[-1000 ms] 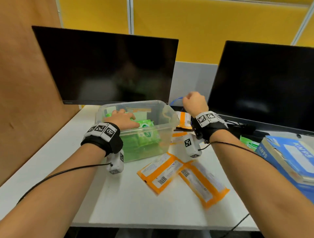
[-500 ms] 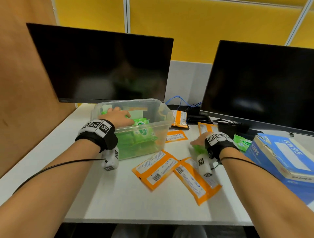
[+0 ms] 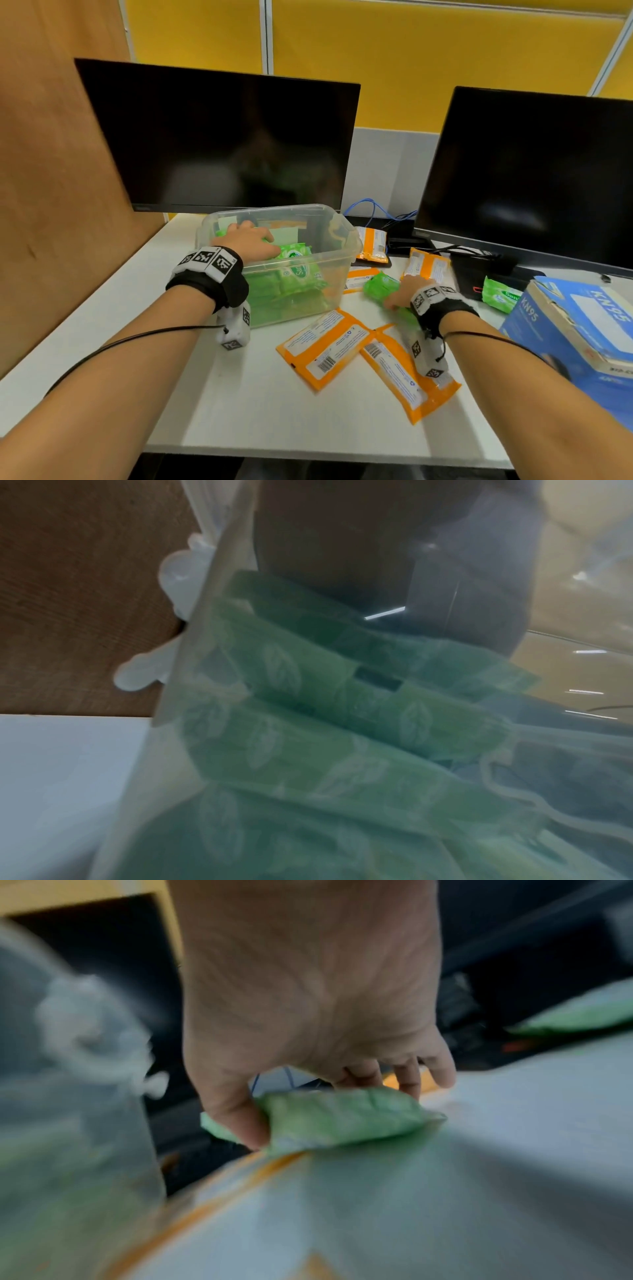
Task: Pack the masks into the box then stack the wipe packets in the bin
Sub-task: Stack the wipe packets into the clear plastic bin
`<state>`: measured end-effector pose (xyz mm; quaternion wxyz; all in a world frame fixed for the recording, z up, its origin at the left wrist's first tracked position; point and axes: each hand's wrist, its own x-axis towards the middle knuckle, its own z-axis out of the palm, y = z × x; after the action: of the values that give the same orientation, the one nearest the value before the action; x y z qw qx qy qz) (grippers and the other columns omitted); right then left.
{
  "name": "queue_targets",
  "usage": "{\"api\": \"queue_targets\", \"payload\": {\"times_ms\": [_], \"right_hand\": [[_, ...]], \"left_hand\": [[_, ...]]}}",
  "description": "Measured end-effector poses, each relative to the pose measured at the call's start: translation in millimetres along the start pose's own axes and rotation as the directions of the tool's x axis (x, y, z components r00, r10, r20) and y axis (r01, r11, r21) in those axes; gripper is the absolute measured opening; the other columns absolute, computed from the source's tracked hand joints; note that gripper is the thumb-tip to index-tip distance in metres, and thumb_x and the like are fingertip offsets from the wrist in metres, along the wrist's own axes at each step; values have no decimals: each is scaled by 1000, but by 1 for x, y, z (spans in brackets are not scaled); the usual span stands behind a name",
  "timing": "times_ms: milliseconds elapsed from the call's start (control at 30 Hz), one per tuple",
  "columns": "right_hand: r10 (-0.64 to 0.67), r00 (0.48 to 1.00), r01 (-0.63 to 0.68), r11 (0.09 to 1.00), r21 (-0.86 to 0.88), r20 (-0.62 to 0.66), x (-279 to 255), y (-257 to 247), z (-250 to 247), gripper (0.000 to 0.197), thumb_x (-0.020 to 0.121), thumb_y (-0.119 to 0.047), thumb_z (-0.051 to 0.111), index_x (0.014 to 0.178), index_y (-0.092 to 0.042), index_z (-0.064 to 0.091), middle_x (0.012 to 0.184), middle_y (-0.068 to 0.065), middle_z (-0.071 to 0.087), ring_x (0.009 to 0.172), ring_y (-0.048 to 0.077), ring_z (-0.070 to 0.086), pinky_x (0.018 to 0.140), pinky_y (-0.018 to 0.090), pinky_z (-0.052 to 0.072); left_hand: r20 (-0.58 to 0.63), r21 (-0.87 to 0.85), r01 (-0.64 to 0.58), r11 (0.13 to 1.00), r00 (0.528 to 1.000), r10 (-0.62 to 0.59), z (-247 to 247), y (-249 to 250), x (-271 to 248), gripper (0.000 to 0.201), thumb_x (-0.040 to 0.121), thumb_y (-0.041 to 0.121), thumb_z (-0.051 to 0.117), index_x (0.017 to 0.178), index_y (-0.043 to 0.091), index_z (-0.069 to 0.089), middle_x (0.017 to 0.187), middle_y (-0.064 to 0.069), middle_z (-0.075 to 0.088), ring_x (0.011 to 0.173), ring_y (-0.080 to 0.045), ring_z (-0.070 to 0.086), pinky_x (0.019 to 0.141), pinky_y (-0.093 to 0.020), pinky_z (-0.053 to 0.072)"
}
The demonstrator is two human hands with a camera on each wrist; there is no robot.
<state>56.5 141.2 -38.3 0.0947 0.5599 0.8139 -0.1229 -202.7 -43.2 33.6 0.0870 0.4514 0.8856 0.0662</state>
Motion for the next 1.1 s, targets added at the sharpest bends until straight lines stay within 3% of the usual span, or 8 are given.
{"api": "queue_targets", "payload": {"times_ms": [67,167,300,433,567,700,800,1100], "right_hand": [[-9,996,-29,902,431,86,0,2,-10,55,82,-41,58,125,-6,53,115,15,59,93,26,53,73,31,42],[-93,980,-125,414,902,178,-3,4,-30,52,84,-29,49,131,-8,46,122,18,56,108,34,55,84,40,46],[-295,955,-66,-200,978,4,-16,-5,-58,50,87,-26,45,132,-8,52,121,17,63,107,35,61,97,50,44],[-319,925,78,-374,924,-208,-34,-40,-93,32,92,-22,56,122,-10,59,109,13,70,99,29,68,86,43,55],[-410,871,202,-200,959,-270,-47,-91,-110,19,92,-12,59,111,-9,61,100,11,72,84,25,71,82,43,56],[-400,894,370,399,839,-204,-43,-143,-88,37,85,-25,71,111,0,65,107,15,70,89,25,68,88,41,55],[-473,877,474,828,299,-81,-39,-163,-73,47,91,-38,60,124,-5,56,125,6,60,114,24,57,98,33,45],[-416,908,420,895,-150,54,-25,-179,-55,63,95,-59,35,136,-14,49,139,7,51,125,27,50,101,38,40]], "left_hand": [[-2,1,0,1000,1000,0,0,0,-1,50,85,48,50,133,35,46,146,-7,32,137,-32,25,111,-51,27],[-7,-6,2,1000,1000,-2,-1,1,-2,50,85,47,50,133,34,47,146,-8,32,137,-32,24,111,-51,27],[-11,-1,1,1000,1000,-1,-2,2,-4,47,86,45,49,132,34,47,142,-8,35,135,-32,26,110,-50,29],[-10,-2,2,1000,1000,-2,-2,2,-4,47,85,45,49,131,34,48,141,-8,35,134,-32,27,109,-50,29],[-8,-13,4,1000,1000,-5,-1,1,-3,51,85,45,47,135,33,44,143,-7,34,135,-32,26,109,-51,29],[-37,-75,19,997,999,-22,-2,0,-3,56,86,45,38,140,30,39,149,-8,32,137,-31,27,111,-51,26],[-67,-67,23,997,997,-27,-1,1,-3,57,84,46,38,138,30,42,148,-5,37,136,-29,34,112,-57,19],[-66,-3,-143,990,988,143,0,5,-3,46,85,53,55,129,36,53,157,4,24,148,-22,6,113,-63,0]]}}
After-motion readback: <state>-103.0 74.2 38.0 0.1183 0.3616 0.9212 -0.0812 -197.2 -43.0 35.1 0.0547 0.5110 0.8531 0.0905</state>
